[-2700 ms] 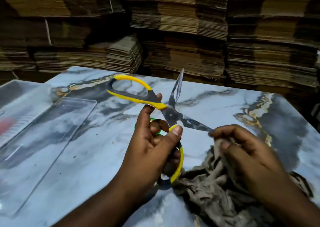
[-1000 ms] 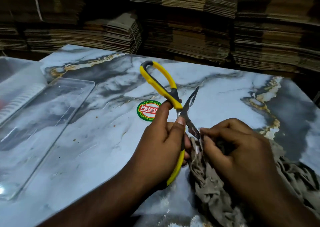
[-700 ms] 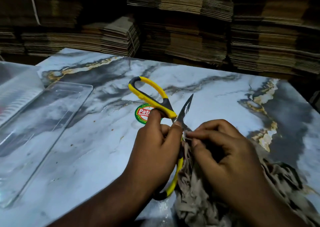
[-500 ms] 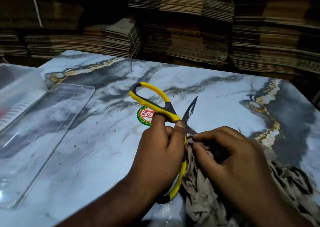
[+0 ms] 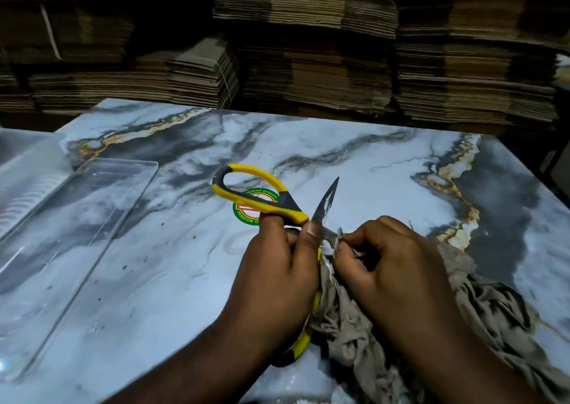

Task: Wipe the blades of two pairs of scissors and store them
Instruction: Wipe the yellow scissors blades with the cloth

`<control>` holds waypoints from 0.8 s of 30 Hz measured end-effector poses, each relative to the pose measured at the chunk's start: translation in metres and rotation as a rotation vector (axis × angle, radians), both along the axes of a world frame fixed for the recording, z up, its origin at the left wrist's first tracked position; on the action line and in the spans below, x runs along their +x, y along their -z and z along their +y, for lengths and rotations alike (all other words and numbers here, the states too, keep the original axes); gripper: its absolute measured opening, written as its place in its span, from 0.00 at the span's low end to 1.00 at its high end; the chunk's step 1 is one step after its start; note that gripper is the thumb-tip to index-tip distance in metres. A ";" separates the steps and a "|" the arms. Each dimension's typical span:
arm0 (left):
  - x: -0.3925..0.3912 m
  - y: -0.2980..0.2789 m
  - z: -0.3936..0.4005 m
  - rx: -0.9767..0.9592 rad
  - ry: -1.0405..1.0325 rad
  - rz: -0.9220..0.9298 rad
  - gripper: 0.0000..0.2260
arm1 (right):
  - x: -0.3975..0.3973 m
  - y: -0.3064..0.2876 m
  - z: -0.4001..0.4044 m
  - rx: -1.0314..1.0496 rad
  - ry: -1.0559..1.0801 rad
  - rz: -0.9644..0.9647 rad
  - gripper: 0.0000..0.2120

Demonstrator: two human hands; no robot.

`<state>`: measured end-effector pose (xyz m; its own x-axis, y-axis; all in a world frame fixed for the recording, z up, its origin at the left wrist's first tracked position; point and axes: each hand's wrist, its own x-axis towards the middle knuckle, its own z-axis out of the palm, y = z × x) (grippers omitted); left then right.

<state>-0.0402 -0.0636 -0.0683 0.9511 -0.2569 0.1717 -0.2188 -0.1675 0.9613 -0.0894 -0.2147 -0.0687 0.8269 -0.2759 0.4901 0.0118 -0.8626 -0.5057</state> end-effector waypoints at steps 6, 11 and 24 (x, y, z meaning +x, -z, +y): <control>0.002 0.002 -0.003 0.003 -0.045 0.006 0.05 | 0.008 -0.001 0.011 0.073 -0.096 -0.098 0.03; -0.001 0.004 -0.003 -0.025 -0.023 0.047 0.05 | 0.003 0.008 -0.016 0.045 0.008 0.008 0.04; 0.005 0.001 -0.001 0.063 -0.074 0.093 0.07 | -0.003 0.005 -0.010 -0.042 0.035 0.052 0.06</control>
